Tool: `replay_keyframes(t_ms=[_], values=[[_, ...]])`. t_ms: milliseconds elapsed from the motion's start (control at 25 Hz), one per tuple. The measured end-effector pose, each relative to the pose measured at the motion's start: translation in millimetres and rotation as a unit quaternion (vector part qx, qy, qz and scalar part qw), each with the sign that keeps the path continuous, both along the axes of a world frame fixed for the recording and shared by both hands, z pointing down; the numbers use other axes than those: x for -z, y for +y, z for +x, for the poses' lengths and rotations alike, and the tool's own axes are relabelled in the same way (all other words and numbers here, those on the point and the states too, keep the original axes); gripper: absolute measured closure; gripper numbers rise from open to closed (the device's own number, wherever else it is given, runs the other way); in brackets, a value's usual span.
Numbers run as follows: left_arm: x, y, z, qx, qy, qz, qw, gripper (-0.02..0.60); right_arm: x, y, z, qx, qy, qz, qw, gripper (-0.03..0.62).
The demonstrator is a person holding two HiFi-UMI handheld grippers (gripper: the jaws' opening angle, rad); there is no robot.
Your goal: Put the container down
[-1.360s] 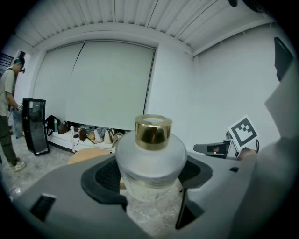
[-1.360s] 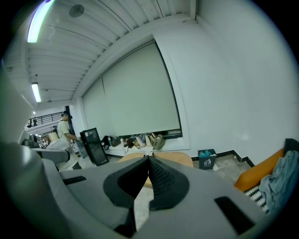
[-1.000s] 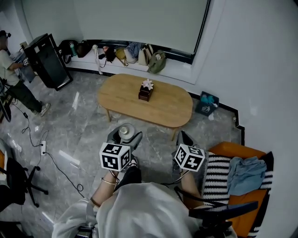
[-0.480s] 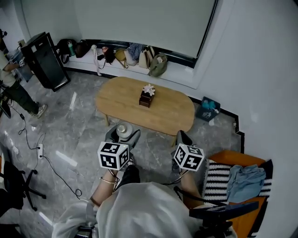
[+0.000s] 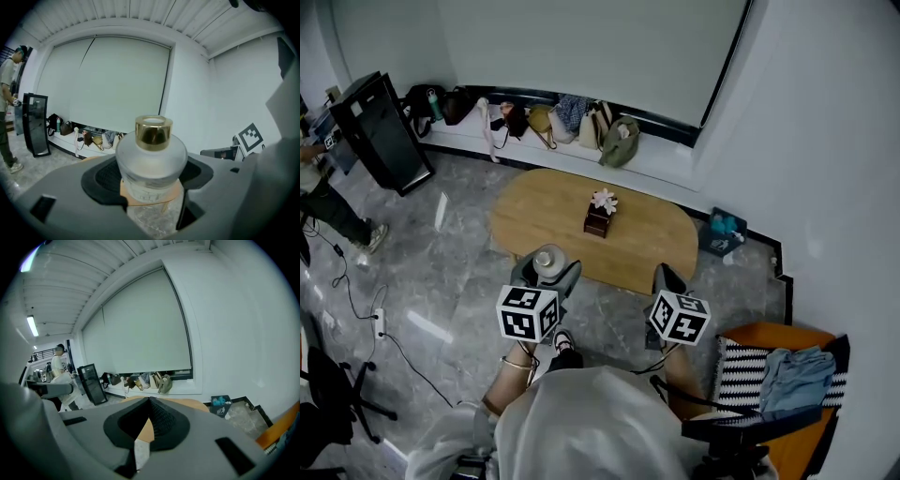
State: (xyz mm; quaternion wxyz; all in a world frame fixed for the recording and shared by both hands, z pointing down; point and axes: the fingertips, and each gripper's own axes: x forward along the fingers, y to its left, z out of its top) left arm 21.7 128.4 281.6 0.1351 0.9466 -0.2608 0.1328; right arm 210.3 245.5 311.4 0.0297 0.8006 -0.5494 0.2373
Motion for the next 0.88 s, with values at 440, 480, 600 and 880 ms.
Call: replay_keyframes(t_ms=[440,480,600,880], values=[[-4.0,-122.2,-1.3,0.011,0.007,-0.009,0.9999,0.242,13.1,-136.0,-6.3,0.033,0.017,0.001,0.999,0.571],[-5.0,-132.7,-0.9,0.013,0.007,-0.010,0.9998,0.242,13.8,-146.1,-5.1,0.034,0.018,0.002,0.999,0.571],[-8.6,-160.4,2.1,0.014,0.005,-0.012,0.9998,0.242,13.5,-171.9,1.2,0.030,0.021,0.002,0.999,0.571],[-1.6,-216.6,14.4,0.008,-0.003,-0.013,0.9999,0.242,17.0,-221.6,15.4,0.019,0.013,-0.004,1.000,0.571]])
